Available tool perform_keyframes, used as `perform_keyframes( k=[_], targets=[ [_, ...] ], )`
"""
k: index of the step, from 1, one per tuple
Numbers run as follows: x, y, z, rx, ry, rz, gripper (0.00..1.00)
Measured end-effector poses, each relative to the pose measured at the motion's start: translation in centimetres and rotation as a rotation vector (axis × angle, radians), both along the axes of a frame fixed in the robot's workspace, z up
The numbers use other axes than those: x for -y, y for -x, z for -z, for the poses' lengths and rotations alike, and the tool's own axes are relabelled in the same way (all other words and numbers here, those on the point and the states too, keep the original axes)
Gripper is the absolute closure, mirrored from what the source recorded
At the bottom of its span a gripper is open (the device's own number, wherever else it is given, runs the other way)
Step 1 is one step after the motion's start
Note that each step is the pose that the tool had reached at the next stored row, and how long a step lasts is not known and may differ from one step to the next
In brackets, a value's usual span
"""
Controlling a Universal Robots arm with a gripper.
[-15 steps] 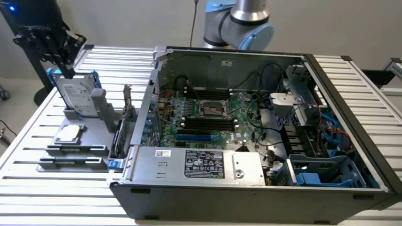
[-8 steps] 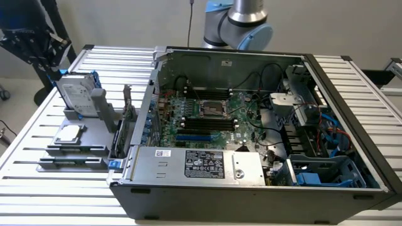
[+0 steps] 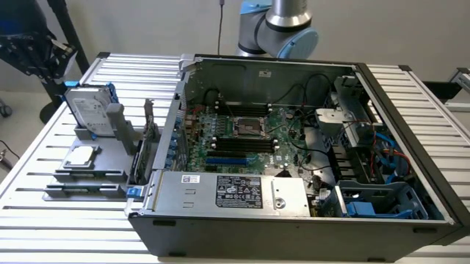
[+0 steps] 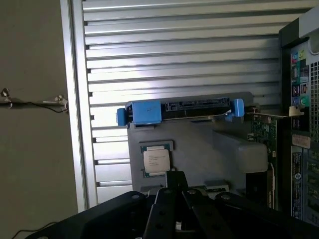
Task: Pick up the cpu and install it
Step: 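Pick up the cpu and move it towards the insertion slot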
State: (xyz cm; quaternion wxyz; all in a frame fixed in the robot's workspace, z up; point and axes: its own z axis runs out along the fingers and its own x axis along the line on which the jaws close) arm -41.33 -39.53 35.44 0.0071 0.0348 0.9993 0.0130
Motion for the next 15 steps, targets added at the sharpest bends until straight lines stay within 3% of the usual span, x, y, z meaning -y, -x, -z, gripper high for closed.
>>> perform_keyframes(
  k=[10,15],
  targets=[
    [0.00,0.00,0.00,0.0000,0.0000,0.000,0.88],
    [0.00,0.00,0.00,0.0000,0.0000,0.000,0.64]
  ],
)
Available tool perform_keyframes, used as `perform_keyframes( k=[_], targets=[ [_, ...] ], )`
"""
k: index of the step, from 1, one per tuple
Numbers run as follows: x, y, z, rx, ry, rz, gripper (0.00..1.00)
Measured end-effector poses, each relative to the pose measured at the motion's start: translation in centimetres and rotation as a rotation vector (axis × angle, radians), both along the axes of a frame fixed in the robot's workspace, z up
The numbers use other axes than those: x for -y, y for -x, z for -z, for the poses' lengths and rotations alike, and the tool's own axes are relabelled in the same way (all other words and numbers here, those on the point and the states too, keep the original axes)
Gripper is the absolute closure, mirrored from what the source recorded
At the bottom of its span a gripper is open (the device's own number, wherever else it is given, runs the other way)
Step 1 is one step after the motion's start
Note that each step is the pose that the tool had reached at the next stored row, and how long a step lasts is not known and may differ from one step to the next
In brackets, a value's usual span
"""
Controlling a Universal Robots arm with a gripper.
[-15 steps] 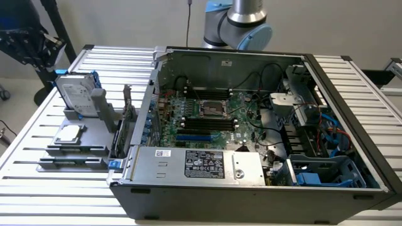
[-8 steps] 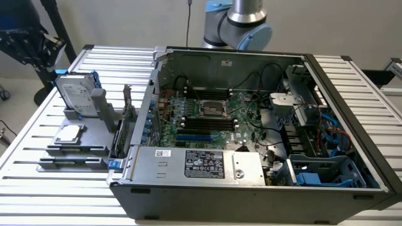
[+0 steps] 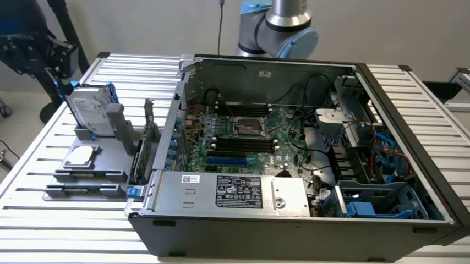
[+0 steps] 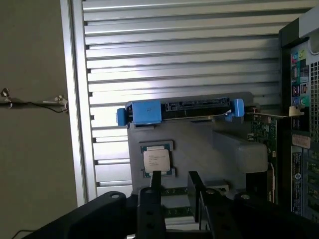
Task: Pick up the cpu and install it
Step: 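Pick up the cpu and move it towards the insertion slot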
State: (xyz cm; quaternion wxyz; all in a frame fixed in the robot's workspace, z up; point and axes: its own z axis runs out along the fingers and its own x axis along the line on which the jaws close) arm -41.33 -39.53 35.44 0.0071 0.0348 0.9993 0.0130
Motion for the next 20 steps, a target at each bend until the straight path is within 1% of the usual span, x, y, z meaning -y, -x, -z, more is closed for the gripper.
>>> perform_keyframes(
  k=[1,2,4,5,7,8,9,15,16,20],
  targets=[
    [0.00,0.0,0.00,0.0000,0.0000,0.000,0.58],
    [0.00,0.0,0.01,0.0000,0.0000,0.000,0.58],
    [0.00,0.0,0.09,0.0001,0.0000,0.000,0.47],
    [0.00,0.0,0.18,0.0002,0.0001,0.000,0.47],
    [0.00,0.0,0.51,0.0001,0.0005,0.000,0.35],
    [0.00,0.0,0.69,0.0001,0.0005,0.000,0.35],
    [0.00,0.0,0.87,0.0000,0.0006,0.000,0.29],
    [0.10,0.1,1.96,-0.0001,0.0006,-0.010,0.29],
    [0.17,0.1,2.13,-0.0015,0.0006,-0.013,0.29],
    [0.56,0.1,2.76,-0.0185,-0.0002,-0.033,0.29]
  ],
)
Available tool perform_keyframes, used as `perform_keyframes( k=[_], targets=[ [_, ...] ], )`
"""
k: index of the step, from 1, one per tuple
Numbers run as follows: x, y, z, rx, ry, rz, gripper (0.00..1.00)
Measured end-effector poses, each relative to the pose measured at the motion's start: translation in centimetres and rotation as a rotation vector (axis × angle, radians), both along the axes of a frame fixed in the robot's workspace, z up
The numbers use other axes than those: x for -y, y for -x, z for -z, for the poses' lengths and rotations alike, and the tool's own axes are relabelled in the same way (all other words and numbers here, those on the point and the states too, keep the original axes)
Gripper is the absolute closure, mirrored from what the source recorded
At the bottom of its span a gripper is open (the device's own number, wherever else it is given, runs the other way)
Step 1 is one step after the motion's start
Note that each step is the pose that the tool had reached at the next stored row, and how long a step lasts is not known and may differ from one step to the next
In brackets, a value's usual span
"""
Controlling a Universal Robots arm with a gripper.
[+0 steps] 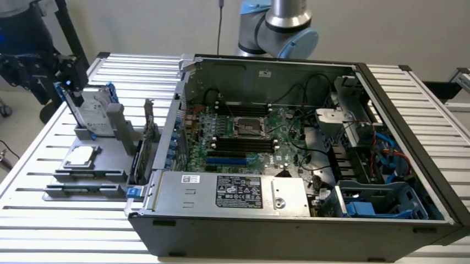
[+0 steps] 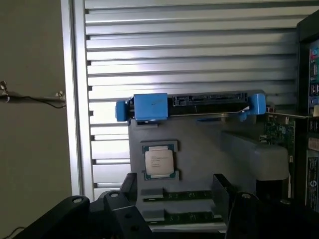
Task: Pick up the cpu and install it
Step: 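Pick up the cpu and move it towards the insertion slot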
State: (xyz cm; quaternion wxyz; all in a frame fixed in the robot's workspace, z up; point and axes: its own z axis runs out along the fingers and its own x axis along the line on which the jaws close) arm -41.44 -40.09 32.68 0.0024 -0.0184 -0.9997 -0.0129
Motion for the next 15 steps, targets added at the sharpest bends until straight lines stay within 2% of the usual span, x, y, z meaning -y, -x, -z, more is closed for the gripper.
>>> perform_keyframes(
  k=[2,4,15],
  targets=[
    [0.14,0.0,0.30,-0.0064,-0.0002,-0.009,0.29],
    [0.22,0.1,0.64,-0.0093,-0.0001,-0.017,0.29],
    [0.69,0.4,2.64,-0.0157,0.0000,-0.057,0.29]
  ],
)
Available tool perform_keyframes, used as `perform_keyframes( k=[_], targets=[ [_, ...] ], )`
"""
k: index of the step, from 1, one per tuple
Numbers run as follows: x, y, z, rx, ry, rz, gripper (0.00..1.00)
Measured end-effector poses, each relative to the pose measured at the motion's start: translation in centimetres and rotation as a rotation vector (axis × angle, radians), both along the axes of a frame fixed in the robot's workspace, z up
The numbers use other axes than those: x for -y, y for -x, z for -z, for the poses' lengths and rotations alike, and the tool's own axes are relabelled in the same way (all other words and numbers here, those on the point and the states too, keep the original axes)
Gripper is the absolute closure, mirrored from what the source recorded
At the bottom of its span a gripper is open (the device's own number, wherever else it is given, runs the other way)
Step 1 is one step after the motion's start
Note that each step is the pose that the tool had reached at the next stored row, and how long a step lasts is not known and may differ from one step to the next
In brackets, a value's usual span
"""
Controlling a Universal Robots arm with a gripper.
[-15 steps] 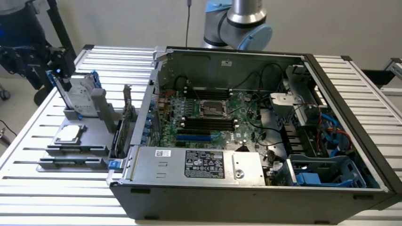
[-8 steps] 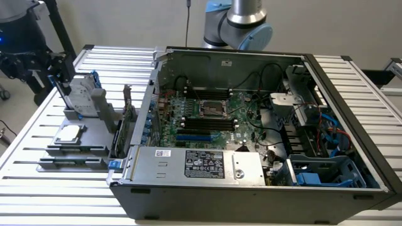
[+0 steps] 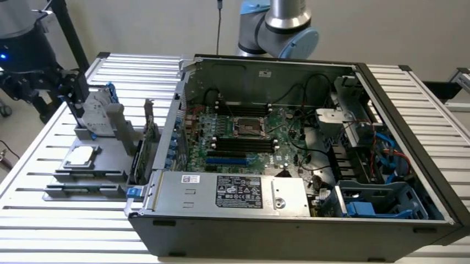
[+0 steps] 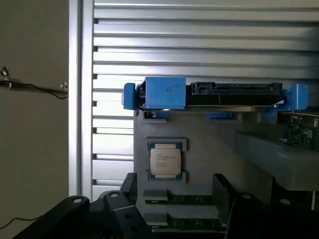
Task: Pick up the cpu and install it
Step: 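Pick up the cpu and move it towards the insertion slot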
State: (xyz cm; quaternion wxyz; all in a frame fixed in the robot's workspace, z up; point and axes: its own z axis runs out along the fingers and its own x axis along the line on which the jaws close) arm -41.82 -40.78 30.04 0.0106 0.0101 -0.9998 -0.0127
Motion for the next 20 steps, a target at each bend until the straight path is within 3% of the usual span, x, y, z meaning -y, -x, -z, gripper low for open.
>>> perform_keyframes(
  k=[20],
  targets=[
    [0.32,0.3,3.64,-0.0001,0.0000,-0.034,0.29]
  ],
)
